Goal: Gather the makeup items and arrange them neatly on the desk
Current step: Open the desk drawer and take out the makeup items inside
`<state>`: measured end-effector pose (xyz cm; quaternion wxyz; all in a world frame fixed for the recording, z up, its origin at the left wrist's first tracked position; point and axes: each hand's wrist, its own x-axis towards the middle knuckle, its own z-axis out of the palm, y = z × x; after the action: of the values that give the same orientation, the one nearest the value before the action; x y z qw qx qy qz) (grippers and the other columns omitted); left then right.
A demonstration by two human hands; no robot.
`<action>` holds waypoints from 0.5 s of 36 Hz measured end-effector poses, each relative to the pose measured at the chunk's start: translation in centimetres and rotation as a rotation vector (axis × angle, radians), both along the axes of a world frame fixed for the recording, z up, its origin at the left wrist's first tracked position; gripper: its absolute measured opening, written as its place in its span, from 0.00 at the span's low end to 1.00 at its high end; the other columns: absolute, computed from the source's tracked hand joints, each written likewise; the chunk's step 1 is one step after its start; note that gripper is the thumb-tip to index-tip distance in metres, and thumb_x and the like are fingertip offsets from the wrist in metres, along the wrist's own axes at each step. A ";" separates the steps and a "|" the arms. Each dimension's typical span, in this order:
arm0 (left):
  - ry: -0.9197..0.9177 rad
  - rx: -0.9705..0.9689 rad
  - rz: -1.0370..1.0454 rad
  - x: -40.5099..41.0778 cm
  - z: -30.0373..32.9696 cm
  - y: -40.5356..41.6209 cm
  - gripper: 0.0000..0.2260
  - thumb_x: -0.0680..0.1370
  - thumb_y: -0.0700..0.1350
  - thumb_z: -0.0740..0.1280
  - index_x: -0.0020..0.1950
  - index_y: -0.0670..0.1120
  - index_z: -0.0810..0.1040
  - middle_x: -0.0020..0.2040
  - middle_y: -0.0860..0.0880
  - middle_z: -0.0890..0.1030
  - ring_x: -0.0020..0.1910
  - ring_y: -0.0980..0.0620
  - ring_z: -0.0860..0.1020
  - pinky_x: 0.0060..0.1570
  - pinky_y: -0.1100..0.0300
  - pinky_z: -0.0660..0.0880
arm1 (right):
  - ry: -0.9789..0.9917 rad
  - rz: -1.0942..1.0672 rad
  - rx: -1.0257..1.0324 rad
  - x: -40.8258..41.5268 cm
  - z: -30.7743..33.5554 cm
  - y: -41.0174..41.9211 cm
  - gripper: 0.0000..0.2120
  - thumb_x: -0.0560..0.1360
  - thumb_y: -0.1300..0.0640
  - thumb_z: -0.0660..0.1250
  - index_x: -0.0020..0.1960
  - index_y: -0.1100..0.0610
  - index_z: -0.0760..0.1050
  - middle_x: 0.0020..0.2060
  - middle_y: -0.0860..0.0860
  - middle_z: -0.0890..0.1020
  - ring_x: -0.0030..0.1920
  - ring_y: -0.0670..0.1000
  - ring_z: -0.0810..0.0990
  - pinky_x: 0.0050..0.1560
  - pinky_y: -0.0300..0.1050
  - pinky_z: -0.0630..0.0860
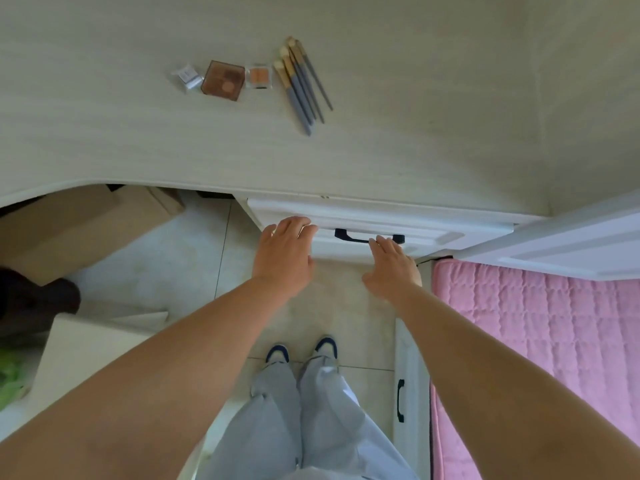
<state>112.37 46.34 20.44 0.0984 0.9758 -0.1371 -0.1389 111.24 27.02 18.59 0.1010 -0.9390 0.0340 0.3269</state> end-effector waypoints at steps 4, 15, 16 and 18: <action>-0.082 -0.052 -0.019 -0.2 -0.2 0.1 0.23 0.73 0.39 0.63 0.68 0.45 0.70 0.69 0.49 0.69 0.70 0.49 0.65 0.68 0.52 0.61 | -0.005 -0.019 0.011 0.0 -0.5 0.1 0.35 0.75 0.57 0.60 0.77 0.54 0.47 0.76 0.47 0.50 0.77 0.48 0.45 0.73 0.47 0.54; -0.144 -0.070 0.009 -0.3 0.1 1.0 0.27 0.69 0.39 0.67 0.69 0.44 0.70 0.68 0.47 0.71 0.68 0.46 0.69 0.66 0.48 0.66 | 0.015 -0.036 0.002 0.1 -0.1 0.3 0.37 0.74 0.56 0.63 0.77 0.54 0.47 0.76 0.47 0.51 0.77 0.48 0.45 0.71 0.48 0.60; -0.120 -0.050 0.012 -0.3 0.3 1.2 0.28 0.71 0.39 0.66 0.71 0.45 0.67 0.70 0.48 0.68 0.70 0.47 0.66 0.68 0.48 0.64 | 0.018 -0.038 -0.001 0.1 -0.1 0.4 0.37 0.74 0.56 0.63 0.77 0.54 0.47 0.76 0.46 0.51 0.77 0.48 0.45 0.71 0.48 0.61; -0.079 -0.012 0.018 -0.2 0.6 1.4 0.29 0.73 0.40 0.63 0.74 0.45 0.62 0.73 0.49 0.64 0.72 0.49 0.62 0.70 0.49 0.59 | 0.028 -0.042 -0.006 0.0 -0.1 0.4 0.38 0.73 0.56 0.63 0.77 0.54 0.46 0.76 0.46 0.50 0.77 0.47 0.44 0.70 0.48 0.62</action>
<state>112.14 47.79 21.00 0.1000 0.9811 -0.1330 -0.0986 111.28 27.43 18.54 0.1046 -0.9338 0.0561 0.3376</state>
